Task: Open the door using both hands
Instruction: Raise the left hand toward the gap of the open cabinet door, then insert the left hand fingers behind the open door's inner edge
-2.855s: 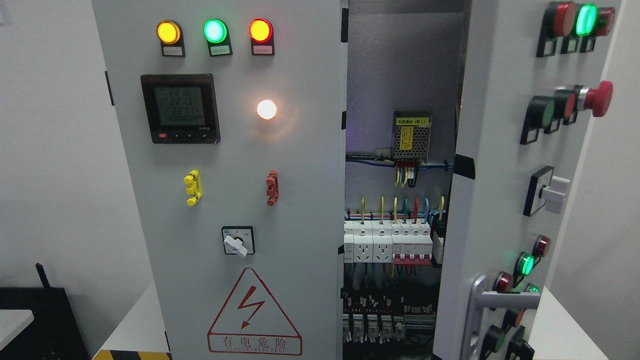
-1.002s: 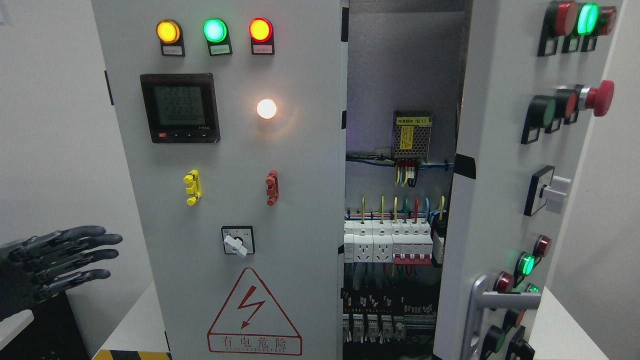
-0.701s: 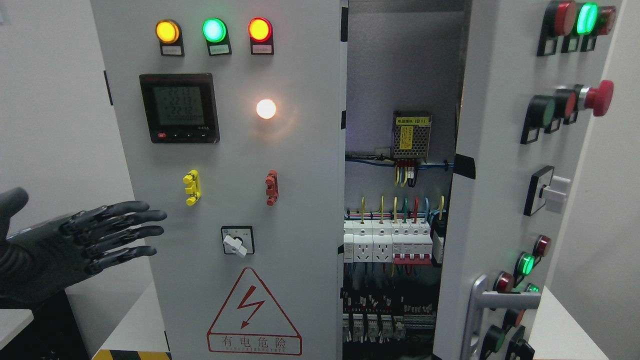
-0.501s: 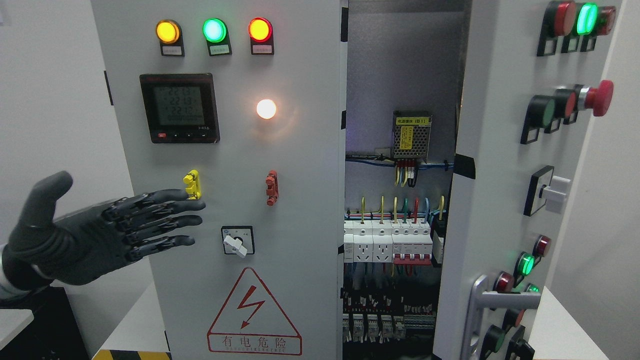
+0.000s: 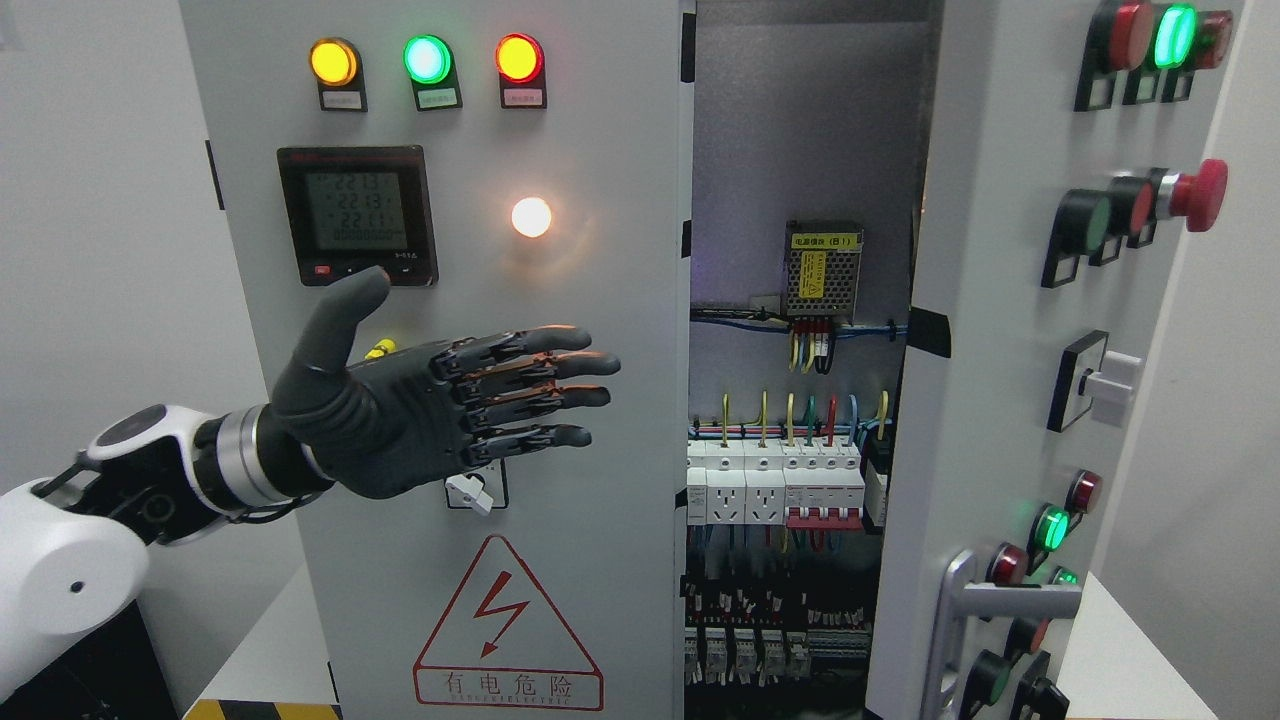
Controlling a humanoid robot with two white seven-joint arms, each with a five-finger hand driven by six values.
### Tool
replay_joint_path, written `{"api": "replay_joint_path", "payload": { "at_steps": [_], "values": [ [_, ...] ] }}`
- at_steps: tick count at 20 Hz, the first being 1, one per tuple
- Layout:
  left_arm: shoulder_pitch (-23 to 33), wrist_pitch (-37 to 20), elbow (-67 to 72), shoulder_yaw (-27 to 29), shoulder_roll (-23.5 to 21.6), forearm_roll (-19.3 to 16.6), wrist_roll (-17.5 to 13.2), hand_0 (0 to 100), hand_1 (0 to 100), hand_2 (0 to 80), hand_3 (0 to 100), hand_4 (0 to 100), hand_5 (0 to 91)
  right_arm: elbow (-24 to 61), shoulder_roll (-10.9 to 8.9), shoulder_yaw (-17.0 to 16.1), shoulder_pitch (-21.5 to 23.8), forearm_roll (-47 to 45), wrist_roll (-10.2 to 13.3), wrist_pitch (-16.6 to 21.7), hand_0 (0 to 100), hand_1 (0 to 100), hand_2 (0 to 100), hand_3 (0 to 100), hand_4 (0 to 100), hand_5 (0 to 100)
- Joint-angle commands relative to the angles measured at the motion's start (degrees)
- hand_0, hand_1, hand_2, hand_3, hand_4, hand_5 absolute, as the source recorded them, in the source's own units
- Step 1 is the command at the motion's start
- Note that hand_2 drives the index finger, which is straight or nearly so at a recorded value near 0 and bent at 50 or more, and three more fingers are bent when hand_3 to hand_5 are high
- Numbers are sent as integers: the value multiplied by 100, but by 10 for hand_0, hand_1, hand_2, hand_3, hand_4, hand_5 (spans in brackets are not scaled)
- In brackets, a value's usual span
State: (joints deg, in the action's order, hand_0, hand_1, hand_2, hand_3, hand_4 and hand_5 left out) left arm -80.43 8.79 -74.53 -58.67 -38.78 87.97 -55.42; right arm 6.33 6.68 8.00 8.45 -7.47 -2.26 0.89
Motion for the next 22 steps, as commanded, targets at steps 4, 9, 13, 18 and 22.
{"api": "replay_joint_path", "payload": {
  "at_steps": [4, 9, 13, 18, 22],
  "values": [
    [-746, 105, 756, -839, 2067, 194, 22, 0, 0, 0, 0, 0, 0, 0, 0, 0, -1, 0, -2, 7, 386, 0, 0, 0, 0, 0],
    [-773, 105, 835, -848, 2366, 185, 198, 0, 0, 0, 0, 0, 0, 0, 0, 0, 7, 0, -2, -2, 386, 0, 0, 0, 0, 0],
    [-764, 105, 835, -865, 2437, 176, 224, 0, 0, 0, 0, 0, 0, 0, 0, 0, 7, 0, -2, 7, 386, 0, 0, 0, 0, 0],
    [-781, 105, 817, -883, 2595, 124, 400, 0, 0, 0, 0, 0, 0, 0, 0, 0, -2, 0, -2, 7, 386, 0, 0, 0, 0, 0],
    [-852, 96, 774, -883, 2735, 106, 584, 0, 0, 0, 0, 0, 0, 0, 0, 0, 7, 0, -2, -2, 386, 0, 0, 0, 0, 0]
  ]
}}
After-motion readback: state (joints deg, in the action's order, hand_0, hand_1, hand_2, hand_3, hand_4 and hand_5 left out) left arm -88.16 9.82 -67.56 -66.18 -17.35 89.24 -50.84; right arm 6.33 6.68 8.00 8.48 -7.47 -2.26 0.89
